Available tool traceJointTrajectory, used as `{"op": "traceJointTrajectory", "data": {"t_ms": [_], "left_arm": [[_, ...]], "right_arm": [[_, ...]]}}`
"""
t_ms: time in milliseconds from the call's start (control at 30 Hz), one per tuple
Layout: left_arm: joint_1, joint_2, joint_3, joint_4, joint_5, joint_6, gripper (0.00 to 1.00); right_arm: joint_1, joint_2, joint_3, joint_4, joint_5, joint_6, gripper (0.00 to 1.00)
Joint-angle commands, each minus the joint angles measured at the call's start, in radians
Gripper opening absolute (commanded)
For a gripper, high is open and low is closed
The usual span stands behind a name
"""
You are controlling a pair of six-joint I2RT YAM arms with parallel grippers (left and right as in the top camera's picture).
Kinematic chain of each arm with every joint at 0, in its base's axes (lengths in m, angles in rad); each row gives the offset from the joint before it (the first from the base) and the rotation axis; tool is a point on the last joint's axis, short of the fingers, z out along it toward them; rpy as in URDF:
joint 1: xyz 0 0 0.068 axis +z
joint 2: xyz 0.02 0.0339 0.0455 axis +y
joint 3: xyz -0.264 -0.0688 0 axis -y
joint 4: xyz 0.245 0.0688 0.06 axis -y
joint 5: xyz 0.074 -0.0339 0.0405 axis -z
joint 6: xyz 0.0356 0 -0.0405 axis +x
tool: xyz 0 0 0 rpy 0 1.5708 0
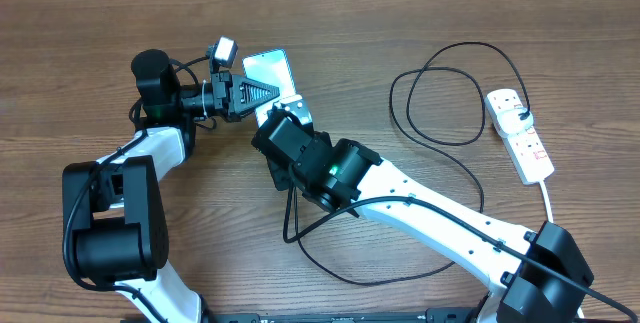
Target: Plug charger to phone and switch on socket
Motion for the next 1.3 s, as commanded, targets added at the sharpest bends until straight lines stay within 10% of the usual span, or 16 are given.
{"op": "traceJointTrajectory", "data": {"t_ms": [0,600,1033,1267], "left_arm": [[-0.008,-0.004,0.025,0.004,0.029,0.035,0.04],[-0.066,-0.004,0.025,0.004,0.029,0.048,0.04],[-0.024,-0.004,0.025,0.005,0.009,0.052,0.04],[-0.019,-0.004,0.025,0.005,-0.017,0.053,0.04]], "right_arm": [[-0.003,-0.003,-0.001,0.032,0.020,-0.033,0.04],[-0.033,-0.003,0.037,0.139,0.009,-0.107,0.04],[-0.034,-0.003,0.038,-0.089,-0.279,-0.064,0.49],[-0.034,-0.003,0.037,-0.156,-0.277,-0.023,0.43]]}}
